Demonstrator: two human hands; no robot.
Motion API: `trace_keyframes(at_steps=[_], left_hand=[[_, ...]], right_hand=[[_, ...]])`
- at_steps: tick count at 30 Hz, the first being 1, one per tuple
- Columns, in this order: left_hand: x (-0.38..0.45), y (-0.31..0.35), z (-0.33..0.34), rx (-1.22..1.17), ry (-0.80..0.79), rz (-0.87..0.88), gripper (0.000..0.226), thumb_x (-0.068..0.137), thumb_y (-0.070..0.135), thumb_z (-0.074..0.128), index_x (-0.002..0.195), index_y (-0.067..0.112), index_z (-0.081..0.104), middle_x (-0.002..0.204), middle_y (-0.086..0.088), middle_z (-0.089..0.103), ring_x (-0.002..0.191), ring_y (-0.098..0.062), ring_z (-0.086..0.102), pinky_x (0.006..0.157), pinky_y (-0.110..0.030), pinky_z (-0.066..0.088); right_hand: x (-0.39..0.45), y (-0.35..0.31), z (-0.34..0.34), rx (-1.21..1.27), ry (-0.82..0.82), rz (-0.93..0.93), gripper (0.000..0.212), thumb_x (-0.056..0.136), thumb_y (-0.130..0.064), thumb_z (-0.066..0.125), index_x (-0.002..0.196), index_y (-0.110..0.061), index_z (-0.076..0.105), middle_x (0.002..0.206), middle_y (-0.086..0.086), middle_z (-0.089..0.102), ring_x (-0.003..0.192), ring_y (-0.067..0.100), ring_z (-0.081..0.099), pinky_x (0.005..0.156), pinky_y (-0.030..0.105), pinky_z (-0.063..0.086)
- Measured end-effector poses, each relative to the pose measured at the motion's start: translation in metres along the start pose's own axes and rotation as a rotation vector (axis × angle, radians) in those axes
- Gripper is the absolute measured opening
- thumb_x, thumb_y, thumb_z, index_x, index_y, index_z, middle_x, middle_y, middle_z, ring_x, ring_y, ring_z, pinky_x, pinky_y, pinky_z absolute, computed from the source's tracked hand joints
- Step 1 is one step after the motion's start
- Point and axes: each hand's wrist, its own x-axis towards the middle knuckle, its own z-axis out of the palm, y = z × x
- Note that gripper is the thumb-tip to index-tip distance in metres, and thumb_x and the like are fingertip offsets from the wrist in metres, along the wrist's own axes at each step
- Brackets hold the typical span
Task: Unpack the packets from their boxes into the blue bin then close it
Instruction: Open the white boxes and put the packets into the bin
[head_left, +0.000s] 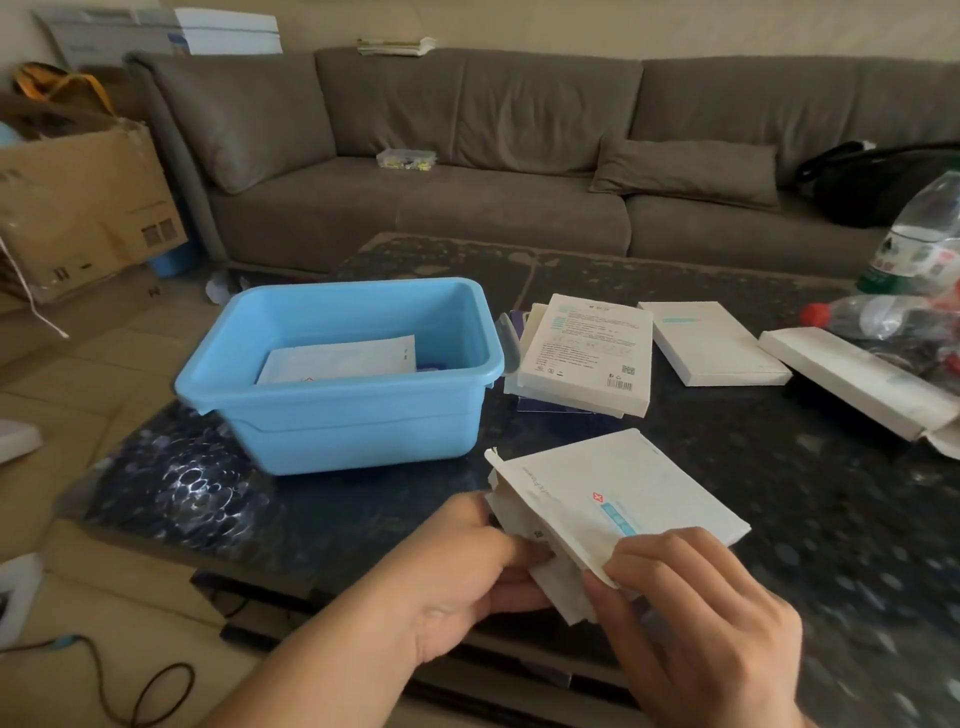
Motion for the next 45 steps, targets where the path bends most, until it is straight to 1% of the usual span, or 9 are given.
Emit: trace_keyframes(at_steps=[11,16,19,25,28,31,33,36,45], left_hand=[[-0.044,0.013,-0.064,0.053,0.036,-0.013,0.06,0.086,-0.013,0.06,0.131,0.025,0.048,0.09,-0.019,0.076,0.074,-0.025,0.074,0.055,-0.029,0.059],[-0.069,0.02,-0.094,0.117,-0.029,0.069,0.045,0.073,0.0,0.075,0.11,0.025,0.071,0.106,-0.023,0.073,0.095,-0.035,0.072,0.075,-0.041,0.06],[-0.079,0.023,-0.108,0.112,-0.072,0.094,0.038,0.065,0.014,0.083,0.102,0.014,0.075,0.111,-0.024,0.071,0.094,-0.032,0.072,0.065,-0.03,0.061],[-0.095,0.033,-0.125,0.064,-0.128,0.178,0.051,0.058,0.023,0.091,0.105,0.01,0.075,0.115,-0.027,0.069,0.09,-0.027,0.073,0.064,-0.028,0.061],[-0.097,0.038,-0.128,-0.051,-0.212,0.216,0.058,0.061,0.024,0.093,0.112,0.006,0.073,0.117,-0.026,0.068,0.09,-0.027,0.073,0.066,-0.028,0.062],[-0.101,0.047,-0.13,-0.122,-0.394,0.308,0.067,0.075,0.03,0.084,0.133,0.009,0.058,0.109,-0.027,0.069,0.078,-0.027,0.075,0.058,-0.025,0.06],[-0.104,0.055,-0.132,0.079,-0.231,0.406,0.067,0.068,0.045,0.086,0.126,0.024,0.062,0.074,-0.017,0.064,0.046,-0.018,0.059,0.041,-0.021,0.044],[-0.103,0.065,-0.136,0.365,0.129,0.473,0.061,0.056,0.07,0.08,0.101,0.03,0.072,0.057,-0.003,0.029,0.045,-0.012,0.019,0.042,-0.026,0.013],[-0.089,0.064,-0.12,0.204,0.318,0.446,0.025,0.093,0.03,0.06,0.096,0.009,0.074,0.054,-0.006,0.045,0.04,-0.013,0.038,0.041,-0.022,0.032]], right_hand=[[-0.009,-0.001,-0.003,-0.005,-0.04,0.038,0.025,0.084,-0.032,0.068,0.063,-0.017,0.071,0.074,-0.009,0.069,0.066,0.014,0.065,0.046,0.025,0.047],[-0.019,0.0,-0.003,-0.014,-0.163,-0.017,0.022,0.081,-0.037,0.067,0.065,-0.023,0.072,0.077,-0.011,0.07,0.072,0.015,0.068,0.053,0.024,0.052],[-0.018,-0.003,-0.003,-0.037,-0.312,-0.044,0.03,0.083,-0.054,0.06,0.07,-0.03,0.073,0.083,-0.014,0.07,0.081,0.016,0.07,0.058,0.025,0.055],[-0.002,-0.017,-0.001,0.021,-0.386,-0.144,0.049,0.096,-0.051,0.042,0.138,-0.026,0.046,0.138,-0.006,0.054,0.137,0.02,0.041,0.11,0.034,0.033],[0.02,-0.03,0.012,0.173,-0.445,-0.164,0.062,0.09,-0.061,0.05,0.145,-0.034,0.04,0.151,-0.017,0.042,0.142,0.014,0.037,0.119,0.025,0.023],[0.052,-0.055,0.011,0.478,-0.232,0.178,0.023,0.087,-0.033,0.072,0.109,-0.038,0.069,0.116,-0.03,0.066,0.106,-0.009,0.063,0.091,0.006,0.045],[0.072,-0.068,0.009,0.72,-0.131,0.611,0.012,0.079,-0.015,0.077,0.076,-0.027,0.076,0.08,-0.021,0.075,0.073,-0.008,0.069,0.066,0.003,0.048],[0.089,-0.075,0.021,1.187,-0.342,1.15,0.016,0.081,-0.016,0.064,0.092,-0.007,0.072,0.083,0.011,0.077,0.074,0.022,0.076,0.064,0.03,0.059],[0.117,-0.097,0.038,1.598,-0.61,1.356,0.034,0.082,-0.012,0.064,0.115,-0.016,0.067,0.103,0.013,0.076,0.081,0.026,0.075,0.04,0.021,0.052]])
